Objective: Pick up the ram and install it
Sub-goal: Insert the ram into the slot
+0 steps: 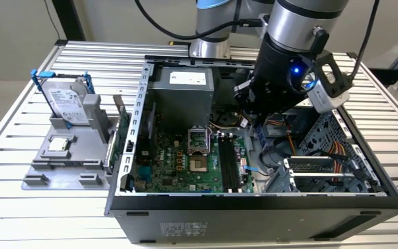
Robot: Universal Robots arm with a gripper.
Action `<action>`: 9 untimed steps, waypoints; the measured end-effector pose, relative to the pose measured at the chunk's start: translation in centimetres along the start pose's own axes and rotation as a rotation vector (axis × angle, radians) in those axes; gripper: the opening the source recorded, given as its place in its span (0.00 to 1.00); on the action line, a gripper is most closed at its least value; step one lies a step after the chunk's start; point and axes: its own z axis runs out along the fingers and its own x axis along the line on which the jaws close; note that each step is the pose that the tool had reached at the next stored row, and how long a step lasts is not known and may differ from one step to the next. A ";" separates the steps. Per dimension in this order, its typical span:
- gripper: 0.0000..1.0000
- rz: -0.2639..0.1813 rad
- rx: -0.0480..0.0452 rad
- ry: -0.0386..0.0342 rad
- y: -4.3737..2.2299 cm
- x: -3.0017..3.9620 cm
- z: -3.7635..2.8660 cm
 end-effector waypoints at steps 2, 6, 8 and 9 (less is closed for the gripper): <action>0.00 0.000 -0.0002 0.0000 0.03 0.00 0.07; 0.00 0.002 0.0000 0.0000 0.05 0.01 0.25; 0.00 0.003 0.0000 -0.0001 0.10 0.01 0.35; 0.00 0.003 0.0000 0.0000 0.11 0.01 0.42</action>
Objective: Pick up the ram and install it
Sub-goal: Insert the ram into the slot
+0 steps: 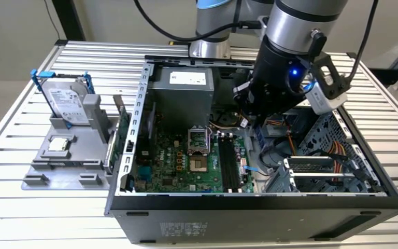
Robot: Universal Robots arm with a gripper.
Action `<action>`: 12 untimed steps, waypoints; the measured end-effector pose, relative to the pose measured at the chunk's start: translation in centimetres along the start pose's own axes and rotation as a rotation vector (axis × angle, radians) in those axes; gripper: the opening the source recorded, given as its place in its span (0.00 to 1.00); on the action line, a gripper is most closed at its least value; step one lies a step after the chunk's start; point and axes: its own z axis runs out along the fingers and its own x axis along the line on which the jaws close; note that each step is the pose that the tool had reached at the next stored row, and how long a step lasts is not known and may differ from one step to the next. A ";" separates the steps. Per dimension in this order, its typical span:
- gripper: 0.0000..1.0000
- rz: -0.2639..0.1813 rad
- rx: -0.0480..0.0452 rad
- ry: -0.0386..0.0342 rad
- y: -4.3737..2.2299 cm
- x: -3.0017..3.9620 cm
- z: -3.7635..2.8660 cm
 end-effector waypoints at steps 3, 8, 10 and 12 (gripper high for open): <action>0.00 0.001 0.0000 -0.0001 0.02 0.02 0.18; 0.00 0.001 -0.0001 -0.0003 0.03 0.04 0.46; 0.00 0.001 -0.0002 -0.0003 0.03 0.04 0.61; 0.00 0.002 -0.0001 -0.0003 0.03 0.04 0.75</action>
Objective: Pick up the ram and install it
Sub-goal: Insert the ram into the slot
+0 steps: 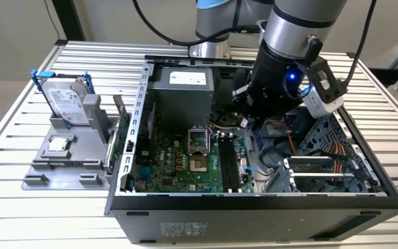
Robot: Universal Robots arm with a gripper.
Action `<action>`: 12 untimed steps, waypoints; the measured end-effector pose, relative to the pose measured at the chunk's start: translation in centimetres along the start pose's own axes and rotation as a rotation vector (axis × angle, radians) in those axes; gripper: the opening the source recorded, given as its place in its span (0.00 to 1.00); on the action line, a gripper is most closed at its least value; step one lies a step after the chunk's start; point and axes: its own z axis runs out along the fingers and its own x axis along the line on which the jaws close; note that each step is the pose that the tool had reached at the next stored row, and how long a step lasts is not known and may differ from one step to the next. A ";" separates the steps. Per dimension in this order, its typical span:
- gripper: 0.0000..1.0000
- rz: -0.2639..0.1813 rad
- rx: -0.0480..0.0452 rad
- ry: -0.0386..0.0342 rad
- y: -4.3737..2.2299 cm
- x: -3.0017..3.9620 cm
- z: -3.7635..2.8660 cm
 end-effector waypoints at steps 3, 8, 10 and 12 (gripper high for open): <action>0.00 0.000 0.0000 0.0000 0.00 0.00 0.18; 0.00 0.000 0.0003 -0.0001 0.01 0.01 0.42; 0.00 0.000 0.0001 -0.0002 0.00 0.01 0.46; 0.00 0.000 0.0001 -0.0002 0.00 0.01 0.48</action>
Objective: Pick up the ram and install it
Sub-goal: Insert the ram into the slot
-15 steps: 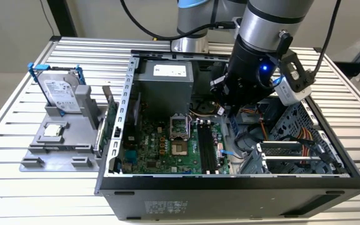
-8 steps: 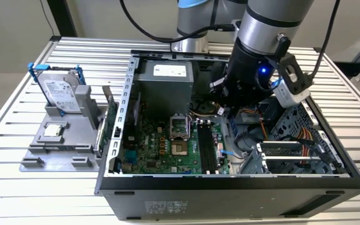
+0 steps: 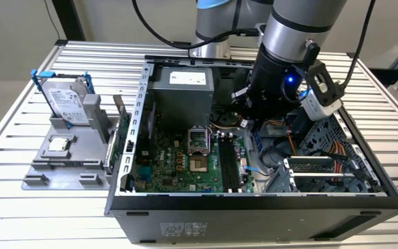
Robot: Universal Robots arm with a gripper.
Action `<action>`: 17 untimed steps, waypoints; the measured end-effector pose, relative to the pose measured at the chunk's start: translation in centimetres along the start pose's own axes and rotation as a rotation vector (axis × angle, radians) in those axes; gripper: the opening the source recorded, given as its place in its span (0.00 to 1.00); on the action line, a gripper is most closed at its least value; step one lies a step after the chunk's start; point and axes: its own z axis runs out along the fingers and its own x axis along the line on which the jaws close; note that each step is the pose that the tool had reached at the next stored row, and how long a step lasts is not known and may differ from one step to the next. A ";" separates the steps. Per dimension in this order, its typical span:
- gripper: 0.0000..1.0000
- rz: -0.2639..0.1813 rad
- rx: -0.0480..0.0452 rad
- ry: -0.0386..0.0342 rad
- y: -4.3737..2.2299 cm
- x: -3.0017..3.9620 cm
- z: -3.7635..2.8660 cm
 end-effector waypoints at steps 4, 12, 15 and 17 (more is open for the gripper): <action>0.00 0.000 -0.0002 -0.0001 0.00 0.00 0.06; 0.00 0.002 -0.0001 -0.0001 -0.01 0.00 0.40; 0.00 0.006 0.0000 -0.0001 -0.02 0.01 0.57; 0.00 0.009 0.0001 -0.0003 -0.02 0.02 0.67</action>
